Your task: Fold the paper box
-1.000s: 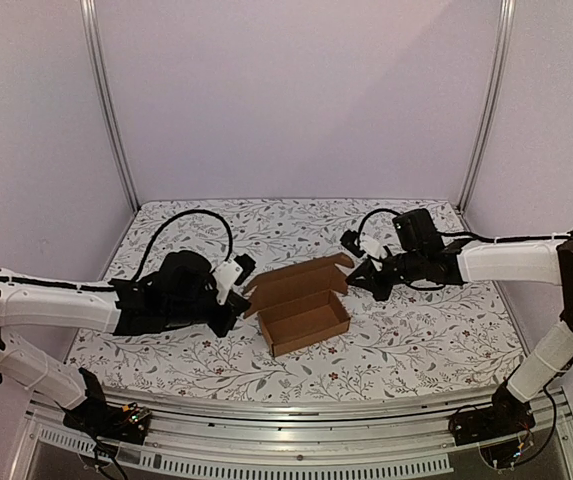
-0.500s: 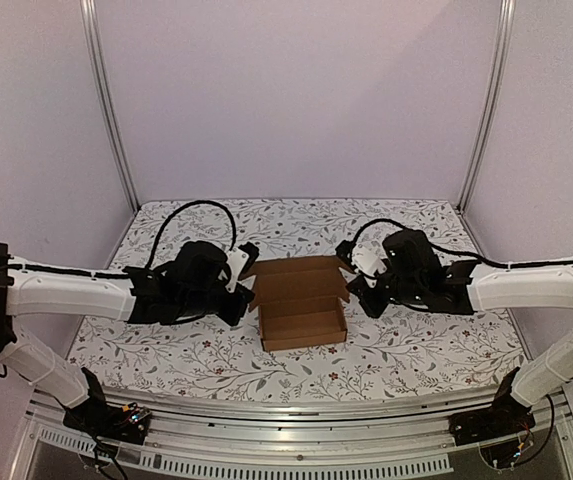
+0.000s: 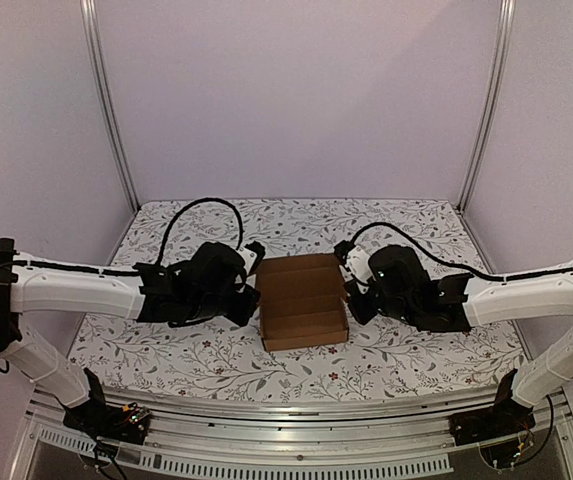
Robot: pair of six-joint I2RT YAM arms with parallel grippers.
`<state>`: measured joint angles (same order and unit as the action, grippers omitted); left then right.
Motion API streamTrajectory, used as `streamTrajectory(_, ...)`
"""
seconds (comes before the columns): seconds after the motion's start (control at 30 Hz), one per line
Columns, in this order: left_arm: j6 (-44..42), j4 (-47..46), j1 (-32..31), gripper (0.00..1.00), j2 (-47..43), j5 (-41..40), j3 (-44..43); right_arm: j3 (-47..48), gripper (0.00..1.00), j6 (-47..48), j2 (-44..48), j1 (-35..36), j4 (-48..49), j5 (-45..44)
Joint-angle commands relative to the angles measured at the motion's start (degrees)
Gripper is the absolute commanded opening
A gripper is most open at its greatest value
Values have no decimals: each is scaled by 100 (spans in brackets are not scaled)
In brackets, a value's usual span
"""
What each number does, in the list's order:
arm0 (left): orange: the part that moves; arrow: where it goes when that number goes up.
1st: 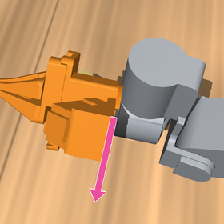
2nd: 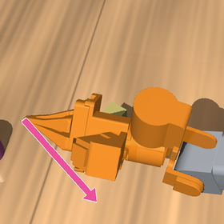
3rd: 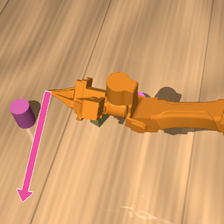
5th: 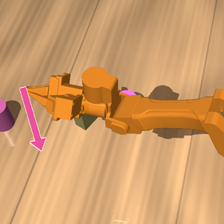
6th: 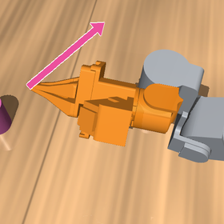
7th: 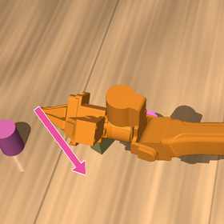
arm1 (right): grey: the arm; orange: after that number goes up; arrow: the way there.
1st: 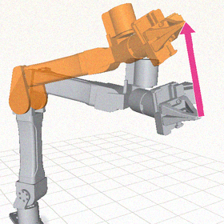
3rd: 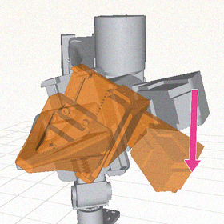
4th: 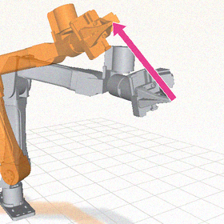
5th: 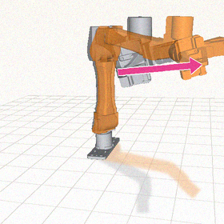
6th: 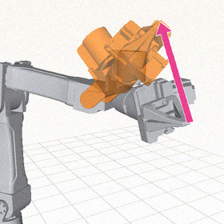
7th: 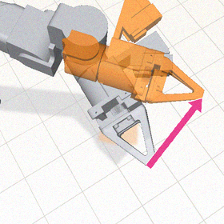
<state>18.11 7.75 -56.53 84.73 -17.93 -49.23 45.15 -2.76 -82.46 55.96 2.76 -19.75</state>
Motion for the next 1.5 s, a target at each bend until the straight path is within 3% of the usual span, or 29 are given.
streamTrajectory(0.0, 207, 226, -216, 0, 122, -321, -198, -85, 0, -327, -104, 331, 374, -609)
streamTrajectory(0.4, 994, 231, -327, 0, 211, -286, -306, -8, 0, -673, -438, 700, 440, -1026)
streamTrajectory(1.47, 1799, 16, -774, 0, 457, -277, 72, -96, 0, -1067, -848, 1365, 396, -1883)
